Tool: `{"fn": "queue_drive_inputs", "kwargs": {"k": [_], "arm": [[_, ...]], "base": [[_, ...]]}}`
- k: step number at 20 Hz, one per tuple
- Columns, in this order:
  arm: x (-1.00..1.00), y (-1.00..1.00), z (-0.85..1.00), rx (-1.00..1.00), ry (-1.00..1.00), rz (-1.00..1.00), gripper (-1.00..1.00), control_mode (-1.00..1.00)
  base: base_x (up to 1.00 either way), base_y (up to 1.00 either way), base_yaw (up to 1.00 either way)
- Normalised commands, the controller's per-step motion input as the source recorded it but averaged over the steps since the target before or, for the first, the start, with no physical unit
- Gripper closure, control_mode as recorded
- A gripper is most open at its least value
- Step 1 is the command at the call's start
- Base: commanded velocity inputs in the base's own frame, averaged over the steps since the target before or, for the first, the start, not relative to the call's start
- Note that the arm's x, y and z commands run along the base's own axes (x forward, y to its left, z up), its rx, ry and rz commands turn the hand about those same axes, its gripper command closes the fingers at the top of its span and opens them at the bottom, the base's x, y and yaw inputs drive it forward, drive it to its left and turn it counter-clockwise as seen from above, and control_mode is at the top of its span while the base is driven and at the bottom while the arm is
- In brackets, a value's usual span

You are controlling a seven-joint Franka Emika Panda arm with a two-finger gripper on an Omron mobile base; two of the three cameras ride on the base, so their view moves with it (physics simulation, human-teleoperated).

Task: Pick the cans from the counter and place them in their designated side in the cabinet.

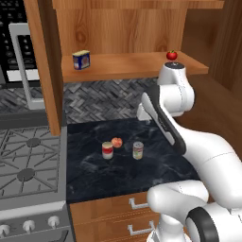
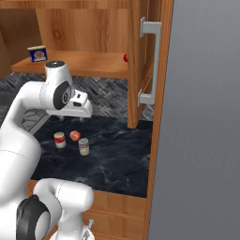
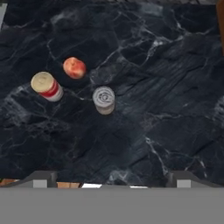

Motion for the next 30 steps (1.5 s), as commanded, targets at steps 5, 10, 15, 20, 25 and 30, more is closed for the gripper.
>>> {"fn": "queue_drive_inputs", "kwargs": {"k": [5, 10, 15, 20, 25, 30], "arm": [[0.01, 0.11, -0.27, 0.04, 0.00, 0.00, -1.00, -1.00], [0.03, 0.05, -0.25, 0.04, 0.00, 0.01, -1.00, -1.00], [0.17, 0.06, -0.17, 0.02, 0.01, 0.04, -1.00, -1.00], [0.06, 0.01, -0.14, -0.01, 0.00, 0.04, -1.00, -1.00], [0.00, 0.00, -0.09, -0.05, 0.00, 0.00, -1.00, -1.00], [0.04, 0.00, -0.12, -0.03, 0.00, 0.02, -1.00, -1.00]], "base": [[0.00, 0.00, 0.00], [0.00, 0.00, 0.00], [0.00, 0.00, 0.00], [0.00, 0.00, 0.00], [0.00, 0.00, 0.00], [0.00, 0.00, 0.00]]}}
